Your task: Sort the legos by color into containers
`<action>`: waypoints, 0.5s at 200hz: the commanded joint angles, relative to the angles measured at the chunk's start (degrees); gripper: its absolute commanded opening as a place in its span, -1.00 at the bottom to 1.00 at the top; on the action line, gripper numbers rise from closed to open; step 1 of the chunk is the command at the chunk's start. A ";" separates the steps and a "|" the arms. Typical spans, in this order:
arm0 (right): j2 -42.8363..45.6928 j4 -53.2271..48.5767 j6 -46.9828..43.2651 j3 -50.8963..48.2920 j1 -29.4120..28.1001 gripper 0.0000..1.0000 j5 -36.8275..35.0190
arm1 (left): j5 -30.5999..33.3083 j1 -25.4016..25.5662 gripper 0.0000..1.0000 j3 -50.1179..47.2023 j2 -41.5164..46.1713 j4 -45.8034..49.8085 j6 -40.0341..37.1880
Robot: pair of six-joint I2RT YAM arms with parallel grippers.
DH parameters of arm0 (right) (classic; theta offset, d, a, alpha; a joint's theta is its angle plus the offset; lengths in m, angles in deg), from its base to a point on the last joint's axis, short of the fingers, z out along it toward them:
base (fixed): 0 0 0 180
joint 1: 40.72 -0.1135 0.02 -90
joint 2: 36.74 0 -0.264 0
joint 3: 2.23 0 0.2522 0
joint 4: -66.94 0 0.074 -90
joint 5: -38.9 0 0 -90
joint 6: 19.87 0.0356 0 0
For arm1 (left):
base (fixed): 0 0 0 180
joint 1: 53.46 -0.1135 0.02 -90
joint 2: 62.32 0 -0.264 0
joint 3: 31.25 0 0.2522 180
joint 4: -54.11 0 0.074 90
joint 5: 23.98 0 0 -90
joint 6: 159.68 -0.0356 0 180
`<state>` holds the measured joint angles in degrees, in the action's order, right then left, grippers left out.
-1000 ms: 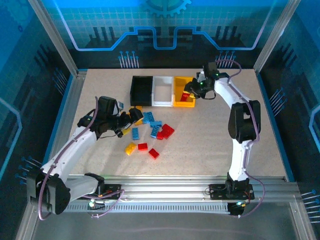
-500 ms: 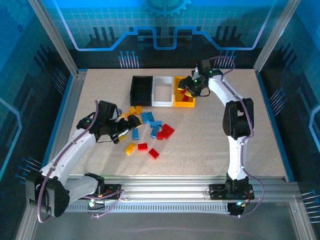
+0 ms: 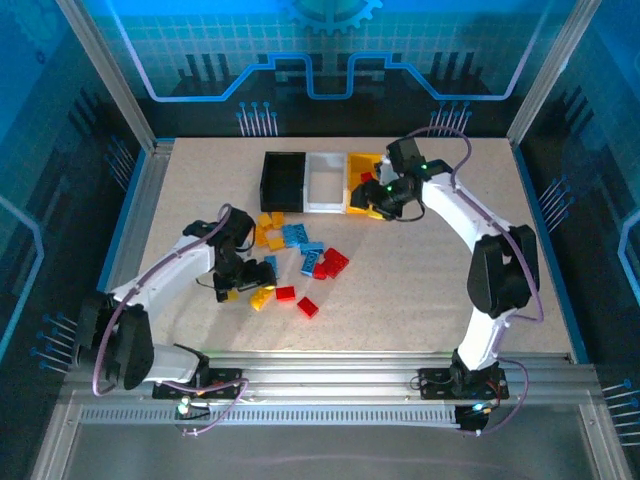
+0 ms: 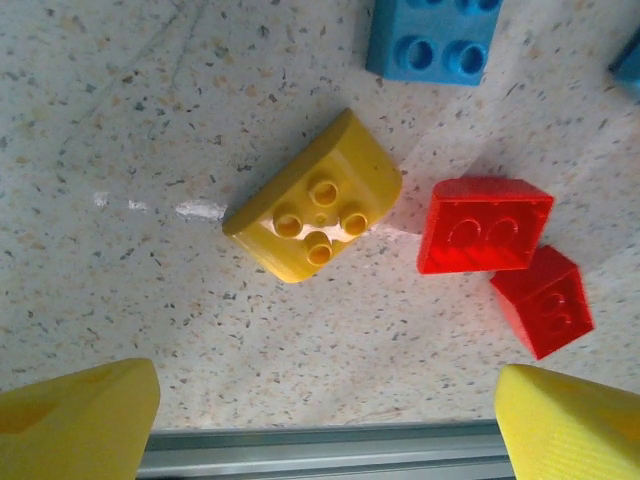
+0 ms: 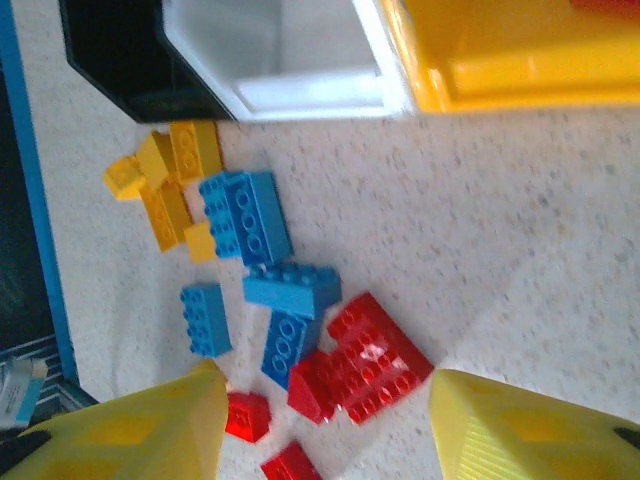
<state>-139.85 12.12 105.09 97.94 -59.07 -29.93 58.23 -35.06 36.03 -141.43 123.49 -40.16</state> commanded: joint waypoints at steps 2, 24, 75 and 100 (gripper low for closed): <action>4.15 -1.10 -2.03 -3.87 0.14 0.15 -0.94 | 1.49 1.41 0.71 1.84 -3.39 -0.04 -5.76; 7.03 -2.42 -3.25 -5.74 0.46 0.15 -1.48 | 2.60 2.30 0.63 2.20 -7.42 -0.80 -7.76; 11.61 -2.45 -2.89 -9.35 2.59 0.15 -1.05 | 4.03 3.73 0.52 -0.02 -13.69 -4.98 -8.67; 12.97 -2.71 -2.88 -10.09 2.71 0.14 -1.04 | 5.70 3.68 0.50 -0.52 -14.67 -6.31 -9.25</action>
<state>-129.05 10.55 102.84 88.93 -56.75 -31.17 61.40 -31.67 36.51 -155.16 118.77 -47.61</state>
